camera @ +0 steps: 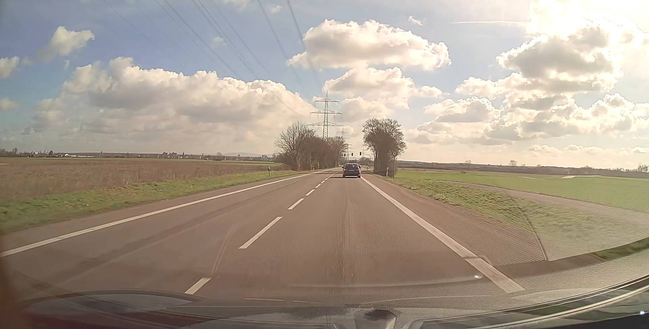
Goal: Follow the waypoints while adhering to traffic rules and regulations
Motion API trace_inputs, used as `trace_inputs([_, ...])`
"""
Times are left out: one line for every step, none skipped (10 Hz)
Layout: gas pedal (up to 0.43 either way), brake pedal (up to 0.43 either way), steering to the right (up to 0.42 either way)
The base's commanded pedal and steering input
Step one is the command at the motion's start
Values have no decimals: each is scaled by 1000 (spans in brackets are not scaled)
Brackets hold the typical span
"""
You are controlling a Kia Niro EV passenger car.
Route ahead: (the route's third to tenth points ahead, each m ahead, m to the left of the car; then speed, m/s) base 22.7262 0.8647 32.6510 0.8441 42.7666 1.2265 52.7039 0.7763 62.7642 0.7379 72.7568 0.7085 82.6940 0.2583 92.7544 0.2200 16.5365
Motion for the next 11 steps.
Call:
trace_inputs([110, 0, 2])
trace_inputs([110, 0, 2])
trace_inputs([110, 0, 2])
trace_inputs([110, 0, 2])
trace_inputs([118, 0, 2])
trace_inputs([118, 0, 2])
trace_inputs([118, 0, 2])
trace_inputs([118, 0, 2])
trace_inputs([130, 0, 2])
trace_inputs([130, 0, 2])
trace_inputs([130, 0, 2])
